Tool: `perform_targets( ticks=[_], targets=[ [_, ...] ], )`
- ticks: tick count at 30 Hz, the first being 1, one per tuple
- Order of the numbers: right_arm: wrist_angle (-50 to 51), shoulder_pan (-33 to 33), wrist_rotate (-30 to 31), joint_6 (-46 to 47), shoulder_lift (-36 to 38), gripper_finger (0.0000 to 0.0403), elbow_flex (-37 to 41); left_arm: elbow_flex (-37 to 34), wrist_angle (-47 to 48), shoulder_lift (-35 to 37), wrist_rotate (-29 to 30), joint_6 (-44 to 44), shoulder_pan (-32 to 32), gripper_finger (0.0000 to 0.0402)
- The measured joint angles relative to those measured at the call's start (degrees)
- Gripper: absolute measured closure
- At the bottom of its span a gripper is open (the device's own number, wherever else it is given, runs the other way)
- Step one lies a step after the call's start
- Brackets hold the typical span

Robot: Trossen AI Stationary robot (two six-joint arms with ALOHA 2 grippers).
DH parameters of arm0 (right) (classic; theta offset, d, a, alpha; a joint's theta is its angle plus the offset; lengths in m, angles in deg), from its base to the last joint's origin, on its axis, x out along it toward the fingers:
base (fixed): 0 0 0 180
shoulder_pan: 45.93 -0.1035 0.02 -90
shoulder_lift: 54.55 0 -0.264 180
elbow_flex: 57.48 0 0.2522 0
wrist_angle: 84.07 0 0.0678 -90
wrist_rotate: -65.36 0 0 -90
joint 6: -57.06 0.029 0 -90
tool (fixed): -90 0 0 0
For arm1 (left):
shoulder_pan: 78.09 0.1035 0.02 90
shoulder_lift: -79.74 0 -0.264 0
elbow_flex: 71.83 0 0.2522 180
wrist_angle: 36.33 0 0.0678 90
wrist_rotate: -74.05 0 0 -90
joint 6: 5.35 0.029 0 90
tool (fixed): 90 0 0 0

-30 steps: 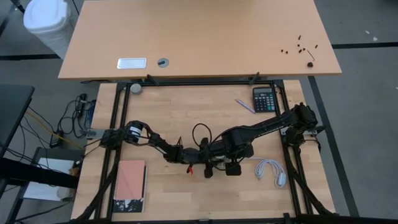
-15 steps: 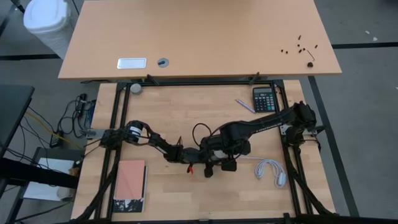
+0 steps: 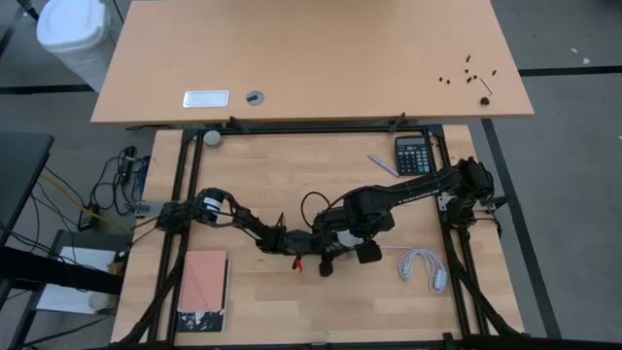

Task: Screw lightbulb
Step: Remove the lightbulb from the lamp

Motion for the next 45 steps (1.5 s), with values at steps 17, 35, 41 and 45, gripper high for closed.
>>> perform_targets(
  ticks=[17, 35, 41, 45],
  targets=[
    [13.99, -3.81, 0.12, -0.29, 0.11, 0.0098, 0.00, 0.00, 0.58, -0.02, 0.21, 0.02, 0.02, 0.0212],
    [10.39, -2.24, 0.08, 23.17, 0.15, 0.0098, 0.00, 0.00, 0.69, -0.01, 0.17, 0.02, 0.02, 0.0212],
    [5.18, -0.51, 3.17, 37.67, 0.17, 0.0098, 0.00, 0.00, 0.66, -0.01, 0.21, -0.12, 0.02, 0.0212],
    [5.89, 0.60, 1.15, 58.56, 0.17, 0.0098, 0.00, 0.00, 0.64, -0.01, 0.61, -0.41, 0.09, 0.0212]
  ],
)
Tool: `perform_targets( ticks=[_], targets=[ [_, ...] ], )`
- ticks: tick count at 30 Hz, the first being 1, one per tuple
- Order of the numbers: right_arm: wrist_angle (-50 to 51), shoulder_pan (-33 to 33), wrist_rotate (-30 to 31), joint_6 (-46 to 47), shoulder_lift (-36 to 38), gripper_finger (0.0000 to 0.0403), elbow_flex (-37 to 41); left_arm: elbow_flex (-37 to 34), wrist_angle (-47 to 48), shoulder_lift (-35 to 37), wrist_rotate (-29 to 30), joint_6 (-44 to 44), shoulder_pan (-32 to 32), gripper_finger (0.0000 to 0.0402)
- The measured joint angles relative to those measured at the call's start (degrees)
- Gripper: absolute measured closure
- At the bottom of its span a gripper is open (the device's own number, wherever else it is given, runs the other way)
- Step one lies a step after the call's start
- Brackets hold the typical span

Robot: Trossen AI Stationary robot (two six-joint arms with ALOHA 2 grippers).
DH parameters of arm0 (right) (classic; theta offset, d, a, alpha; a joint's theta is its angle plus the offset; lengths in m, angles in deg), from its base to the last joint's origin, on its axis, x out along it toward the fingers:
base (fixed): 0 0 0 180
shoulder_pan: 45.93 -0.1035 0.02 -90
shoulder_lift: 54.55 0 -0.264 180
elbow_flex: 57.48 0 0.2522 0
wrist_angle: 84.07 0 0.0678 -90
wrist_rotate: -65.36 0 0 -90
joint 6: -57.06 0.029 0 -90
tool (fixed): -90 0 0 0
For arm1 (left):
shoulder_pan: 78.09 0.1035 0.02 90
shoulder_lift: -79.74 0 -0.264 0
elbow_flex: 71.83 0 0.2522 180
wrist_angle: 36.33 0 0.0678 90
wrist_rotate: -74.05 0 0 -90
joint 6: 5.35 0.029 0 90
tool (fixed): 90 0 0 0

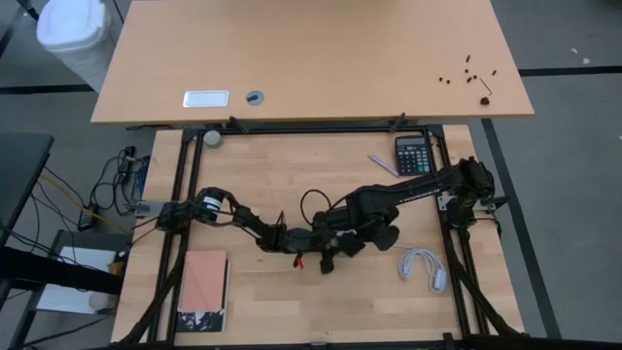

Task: Screw lightbulb
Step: Remove the lightbulb from the lamp

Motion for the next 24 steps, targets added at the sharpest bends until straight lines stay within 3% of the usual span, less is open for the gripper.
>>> perform_targets(
  ticks=[4, 15, 24],
  targets=[
    [-0.29, 0.35, -0.49, 8.62, 0.02, 0.0098, 0.00, 0.00, 0.00, -0.01, 0.37, -0.16, 0.15, 0.0212],
    [-1.30, -0.54, -2.51, -0.27, -0.07, 0.0098, 0.00, 0.00, 0.43, -0.01, -0.69, 0.66, -0.02, 0.0212],
    [-5.77, -0.83, -2.67, -0.48, -0.11, 0.0098, 0.00, 0.07, 1.62, 0.06, -0.79, 1.61, -0.07, 0.0212]
  ],
)
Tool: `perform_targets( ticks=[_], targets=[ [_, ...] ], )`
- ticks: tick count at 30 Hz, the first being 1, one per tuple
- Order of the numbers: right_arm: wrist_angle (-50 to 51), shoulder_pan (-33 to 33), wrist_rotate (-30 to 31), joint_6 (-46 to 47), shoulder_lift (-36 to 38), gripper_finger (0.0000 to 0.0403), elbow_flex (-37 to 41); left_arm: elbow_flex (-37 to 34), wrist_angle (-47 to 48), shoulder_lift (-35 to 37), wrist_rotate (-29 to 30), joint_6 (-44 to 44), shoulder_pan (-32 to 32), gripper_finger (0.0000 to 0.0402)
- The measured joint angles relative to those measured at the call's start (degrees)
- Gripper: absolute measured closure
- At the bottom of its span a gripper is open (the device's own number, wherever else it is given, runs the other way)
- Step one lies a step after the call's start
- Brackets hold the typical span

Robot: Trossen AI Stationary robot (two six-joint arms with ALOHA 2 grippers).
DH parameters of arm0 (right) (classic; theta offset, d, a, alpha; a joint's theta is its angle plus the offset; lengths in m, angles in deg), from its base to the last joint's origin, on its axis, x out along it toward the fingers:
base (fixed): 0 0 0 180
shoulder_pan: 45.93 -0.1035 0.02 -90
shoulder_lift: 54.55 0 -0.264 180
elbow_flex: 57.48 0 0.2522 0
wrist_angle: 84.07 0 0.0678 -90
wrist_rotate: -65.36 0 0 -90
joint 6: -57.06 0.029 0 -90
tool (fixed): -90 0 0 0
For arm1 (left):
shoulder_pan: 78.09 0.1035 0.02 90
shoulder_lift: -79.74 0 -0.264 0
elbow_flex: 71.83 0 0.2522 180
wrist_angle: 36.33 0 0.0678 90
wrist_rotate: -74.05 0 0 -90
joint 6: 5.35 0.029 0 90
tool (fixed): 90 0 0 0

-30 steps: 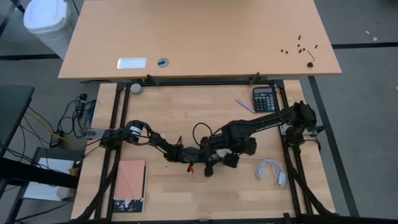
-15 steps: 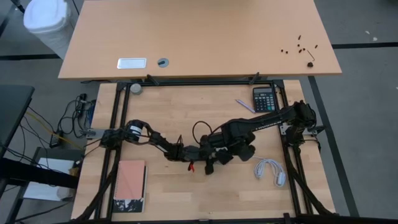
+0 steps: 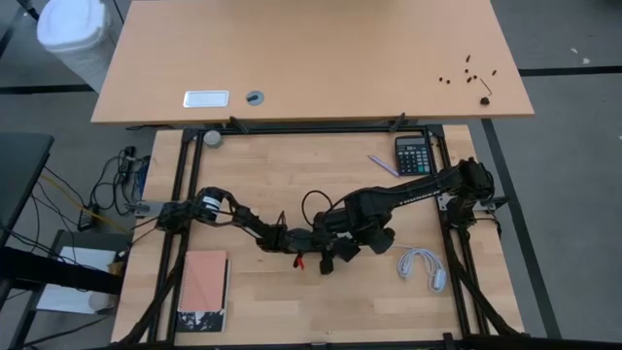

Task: Screw lightbulb
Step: Remove the lightbulb from the lamp

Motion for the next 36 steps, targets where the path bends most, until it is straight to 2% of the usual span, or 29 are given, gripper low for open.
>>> perform_targets(
  ticks=[10, 14, 17, 20, 25, 30, 36],
  targets=[
    [-13.21, 0.06, 0.34, 0.11, -0.07, 0.0098, 0.04, -0.07, 1.53, 0.13, 0.05, -1.86, -1.82, 0.0212],
    [-16.56, 0.06, 0.15, -3.82, -0.07, 0.0098, 0.11, -0.30, 2.21, 0.17, 2.92, -4.00, -3.36, 0.0212],
    [-18.21, 0.04, 0.42, -9.05, -0.09, 0.0098, 0.13, -1.92, 0.67, 0.13, 7.05, -4.55, -4.52, 0.0212],
    [-18.87, 0.08, 0.53, -10.53, -0.09, 0.0098, 0.11, -4.68, -3.59, 0.07, 9.76, -4.72, -5.37, 0.0212],
    [-20.89, 0.08, 0.79, -10.53, -0.09, 0.0098, 0.11, -9.01, -10.43, -0.02, 9.98, -5.66, -5.57, 0.0212],
    [-25.19, 0.31, 2.88, -10.24, -0.16, 0.0098, 0.11, -11.39, -12.09, 0.02, 10.73, -5.92, -6.07, 0.0212],
    [-27.38, 2.29, 5.22, -4.29, -0.17, 0.0098, 0.11, -12.39, -16.00, -0.11, 11.45, -6.16, -6.34, 0.0212]
  ],
)
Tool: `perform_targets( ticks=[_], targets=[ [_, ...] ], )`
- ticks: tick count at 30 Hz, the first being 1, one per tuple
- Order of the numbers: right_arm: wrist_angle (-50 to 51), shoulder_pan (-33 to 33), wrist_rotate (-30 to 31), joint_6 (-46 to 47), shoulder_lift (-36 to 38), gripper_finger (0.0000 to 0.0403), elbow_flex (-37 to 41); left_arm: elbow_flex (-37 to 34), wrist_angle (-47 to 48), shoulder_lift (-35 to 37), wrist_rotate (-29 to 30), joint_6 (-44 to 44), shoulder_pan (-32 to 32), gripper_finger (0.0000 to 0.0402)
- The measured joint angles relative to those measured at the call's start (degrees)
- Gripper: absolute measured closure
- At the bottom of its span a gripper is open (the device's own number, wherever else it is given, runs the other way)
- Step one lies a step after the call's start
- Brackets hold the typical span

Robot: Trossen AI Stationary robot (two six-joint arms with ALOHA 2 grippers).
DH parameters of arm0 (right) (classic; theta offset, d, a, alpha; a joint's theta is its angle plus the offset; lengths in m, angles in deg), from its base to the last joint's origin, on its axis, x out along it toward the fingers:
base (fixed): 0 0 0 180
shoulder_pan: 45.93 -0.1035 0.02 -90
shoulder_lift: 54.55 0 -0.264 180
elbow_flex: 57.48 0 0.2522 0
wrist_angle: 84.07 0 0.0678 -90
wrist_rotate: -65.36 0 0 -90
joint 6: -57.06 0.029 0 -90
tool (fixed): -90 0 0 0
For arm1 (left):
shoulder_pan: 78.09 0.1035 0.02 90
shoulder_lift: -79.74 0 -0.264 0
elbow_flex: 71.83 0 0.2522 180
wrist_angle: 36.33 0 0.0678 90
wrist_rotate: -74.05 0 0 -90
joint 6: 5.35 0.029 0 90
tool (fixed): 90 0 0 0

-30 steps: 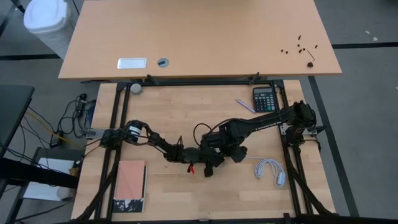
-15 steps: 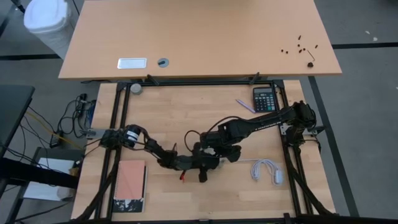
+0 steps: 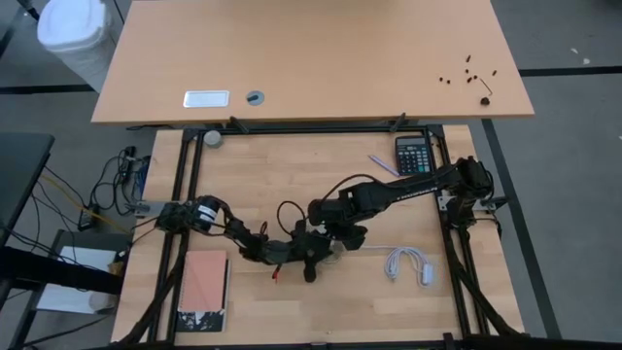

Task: Screw lightbulb
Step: Remove the lightbulb from the lamp

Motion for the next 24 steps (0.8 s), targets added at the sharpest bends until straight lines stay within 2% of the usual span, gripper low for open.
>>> perform_targets(
  ticks=[9, 11, 19, 24],
  targets=[
    [1.80, 0.19, -0.79, 0.12, 0.22, 0.0098, -0.22, -0.05, 0.40, 0.02, -0.20, 1.55, -0.22, 0.0212],
    [1.91, -0.14, 0.68, 1.36, 0.30, 0.0098, -0.20, -0.05, 0.55, 0.02, -0.15, 1.55, -0.22, 0.0212],
    [-0.06, -0.29, 6.97, 15.95, 0.39, 0.0098, -0.20, 0.02, 2.15, 0.07, -0.15, 1.53, -0.24, 0.0212],
    [-4.10, 0.15, 14.40, 26.08, 0.39, 0.0098, -0.20, 0.02, 1.95, 0.07, -0.13, 1.53, -0.24, 0.0212]
  ],
)
